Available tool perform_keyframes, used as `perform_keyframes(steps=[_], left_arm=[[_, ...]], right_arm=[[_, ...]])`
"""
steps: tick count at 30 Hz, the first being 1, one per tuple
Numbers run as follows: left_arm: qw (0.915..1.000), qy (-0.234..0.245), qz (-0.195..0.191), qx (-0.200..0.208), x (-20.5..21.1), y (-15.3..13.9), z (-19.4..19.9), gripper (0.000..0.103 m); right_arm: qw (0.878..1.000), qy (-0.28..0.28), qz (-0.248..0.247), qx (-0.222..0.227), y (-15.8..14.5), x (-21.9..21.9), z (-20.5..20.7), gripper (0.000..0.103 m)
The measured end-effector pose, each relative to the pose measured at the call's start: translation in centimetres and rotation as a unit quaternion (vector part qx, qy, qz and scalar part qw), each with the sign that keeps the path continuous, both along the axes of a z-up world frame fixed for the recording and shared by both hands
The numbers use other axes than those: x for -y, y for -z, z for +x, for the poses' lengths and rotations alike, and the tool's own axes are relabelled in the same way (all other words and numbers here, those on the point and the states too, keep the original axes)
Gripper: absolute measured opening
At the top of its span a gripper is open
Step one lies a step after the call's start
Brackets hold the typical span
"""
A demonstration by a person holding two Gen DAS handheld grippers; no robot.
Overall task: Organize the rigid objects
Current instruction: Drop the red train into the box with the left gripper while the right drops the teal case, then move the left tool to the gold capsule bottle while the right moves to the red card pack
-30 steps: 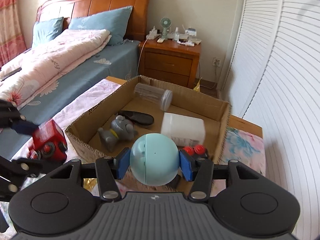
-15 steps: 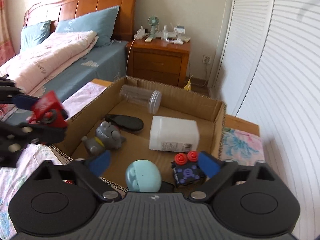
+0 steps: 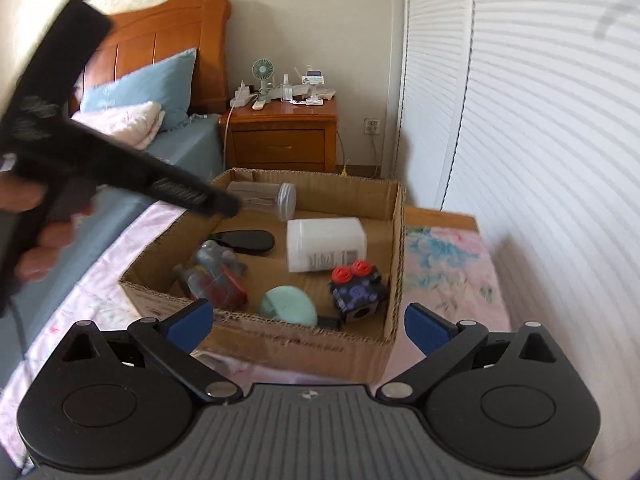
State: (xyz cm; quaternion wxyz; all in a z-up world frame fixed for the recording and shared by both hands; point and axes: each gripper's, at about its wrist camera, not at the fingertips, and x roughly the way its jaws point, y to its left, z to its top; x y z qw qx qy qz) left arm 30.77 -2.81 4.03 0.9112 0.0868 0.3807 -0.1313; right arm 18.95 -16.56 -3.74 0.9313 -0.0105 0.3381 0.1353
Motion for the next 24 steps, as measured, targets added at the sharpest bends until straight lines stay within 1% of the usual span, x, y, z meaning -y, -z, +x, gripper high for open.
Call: perform_keyframes(steps=[1, 2, 3, 5, 7, 11, 13, 18, 21, 24], left_arm=[[1.0000, -0.006, -0.002, 0.000, 0.1, 0.1, 0.3, 0.047], [0.9999, -0.008, -0.005, -0.005, 0.3, 0.3, 0.4, 0.058], [0.9999, -0.007, -0.010, -0.011, 0.3, 0.3, 0.4, 0.076], [0.9998, -0.004, -0.017, -0.011, 0.2, 0.5, -0.1, 0.096], [0.9999, -0.009, -0.010, -0.001, 0.2, 0.5, -0.8, 0.096], [0.9999, -0.011, -0.007, -0.009, -0.3, 0.4, -1.7, 0.096], [0.9998, -0.016, -0.003, -0.012, -0.6, 0.2, -2.4, 0.096], [0.9997, -0.021, 0.010, -0.003, -1.3, -0.3, -4.7, 0.097], [0.9996, -0.025, 0.009, -0.005, -1.9, -0.4, -6.4, 0.100], [0.9997, -0.025, 0.009, 0.002, -2.3, -0.1, -8.2, 0.101]], right_arm=[[1.000, 0.003, 0.003, -0.001, 0.0, 0.2, -0.2, 0.103], [1.000, 0.006, 0.002, 0.000, 0.0, 0.3, -0.4, 0.103], [1.000, 0.008, -0.001, 0.001, 0.0, 0.4, -0.5, 0.103], [1.000, 0.015, -0.013, 0.003, 0.0, 0.6, -0.8, 0.103], [1.000, 0.021, -0.019, 0.003, 0.1, 0.9, -0.7, 0.103], [0.999, 0.031, -0.012, 0.003, 0.2, 1.3, -0.8, 0.103], [0.999, 0.039, -0.018, 0.003, 0.5, 1.4, -1.0, 0.103], [0.998, 0.058, -0.033, -0.003, 1.4, 1.9, -1.4, 0.103], [0.998, 0.055, -0.037, -0.005, 2.1, 2.1, -1.9, 0.103], [0.998, 0.047, -0.043, -0.013, 3.0, 2.1, -2.3, 0.103]])
